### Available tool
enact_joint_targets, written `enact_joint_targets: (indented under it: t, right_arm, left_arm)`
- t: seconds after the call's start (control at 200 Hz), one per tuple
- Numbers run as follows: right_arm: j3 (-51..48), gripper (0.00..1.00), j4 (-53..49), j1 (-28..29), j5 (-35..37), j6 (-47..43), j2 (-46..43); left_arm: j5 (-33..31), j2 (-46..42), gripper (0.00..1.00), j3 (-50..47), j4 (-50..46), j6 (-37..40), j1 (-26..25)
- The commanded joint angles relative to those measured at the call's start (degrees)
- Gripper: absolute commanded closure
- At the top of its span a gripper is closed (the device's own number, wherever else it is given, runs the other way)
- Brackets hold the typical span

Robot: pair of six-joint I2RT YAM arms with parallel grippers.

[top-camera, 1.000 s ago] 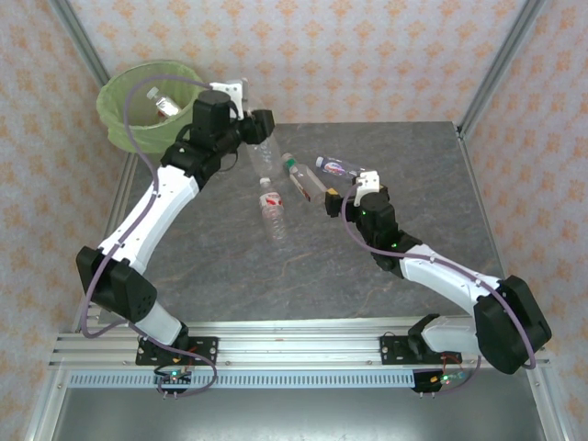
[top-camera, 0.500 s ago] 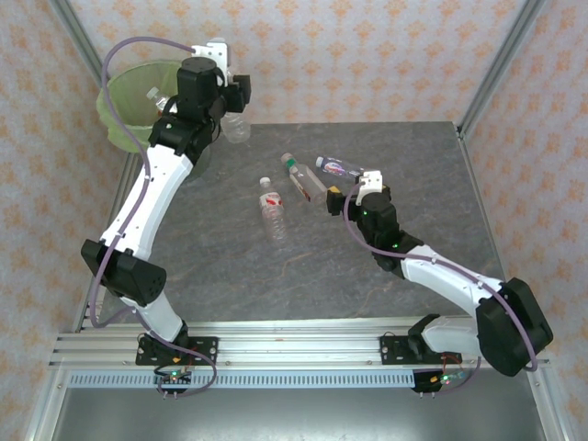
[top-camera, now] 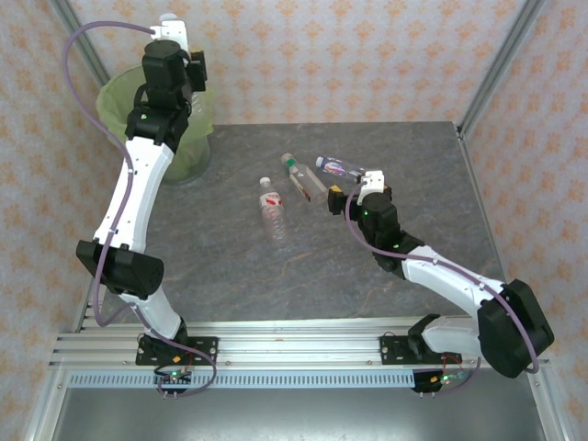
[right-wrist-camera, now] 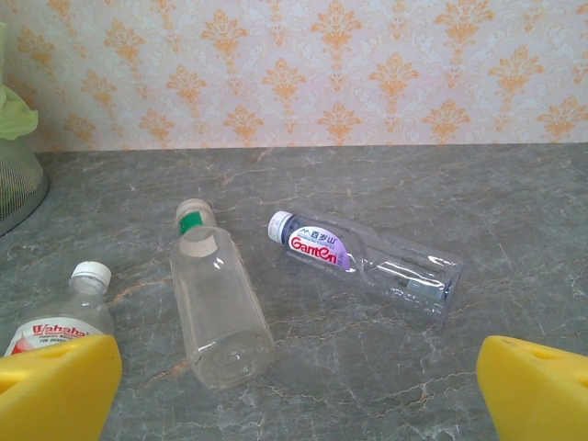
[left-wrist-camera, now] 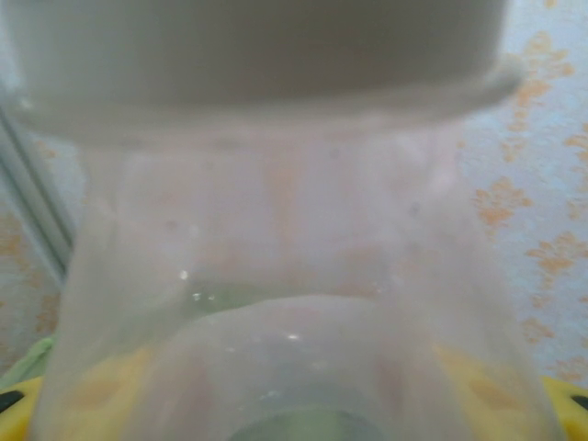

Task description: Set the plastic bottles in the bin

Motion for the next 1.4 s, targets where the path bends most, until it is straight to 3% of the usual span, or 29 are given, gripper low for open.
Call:
enact_joint_targets:
  t: [0.0,0.17,0.29,0.535,0.796,1.026,1.206,1.396]
  right_arm:
    - [0.52,0.00,-0.63,-0.23,1.26,1.09,-1.14]
    - [0.01,0.00,-0.81,-0.20,1.61,1.03,-1.11]
    - [0.16,0.00,-1.28,-0.34,1.62,0.65,-1.09]
    - [0.08,0.00,-1.60,-0.30,1.38,0.43,-2.79]
    - [-0.72,0.00,-1.42,-0.35,1.82,0.67,-2.92]
    - [-1.04,0.00,-1.49,-0.30,1.74,0.50,-2.90]
    - [-1.52,0.00,-1.84,-0.32,1.83,0.63,-3.17]
    - [-1.86,0.00,-1.86,-0.36,1.66,0.82,-3.14]
  left_arm:
    - [-1.64,1.27,0.40,2.59,3.70,-0.97,2.73]
    - [1.75,2.80,0.40,4.89,1.08,-10.13,8.28]
    - [1.72,3.80,0.40,5.31,2.20,-12.38,10.85]
    - [-2.72,12.68,0.39,15.92,-1.56,-10.87,13.84]
    - [-1.30,20.77,0.39,27.04,-8.52,-9.94,15.79]
    - [-2.35,24.45,0.38,28.85,-12.60,-9.18,16.25]
    - [2.34,25.77,0.37,29.02,-18.76,-16.84,17.02]
    - [13.02,27.29,0.33,28.53,-22.39,-25.84,17.51]
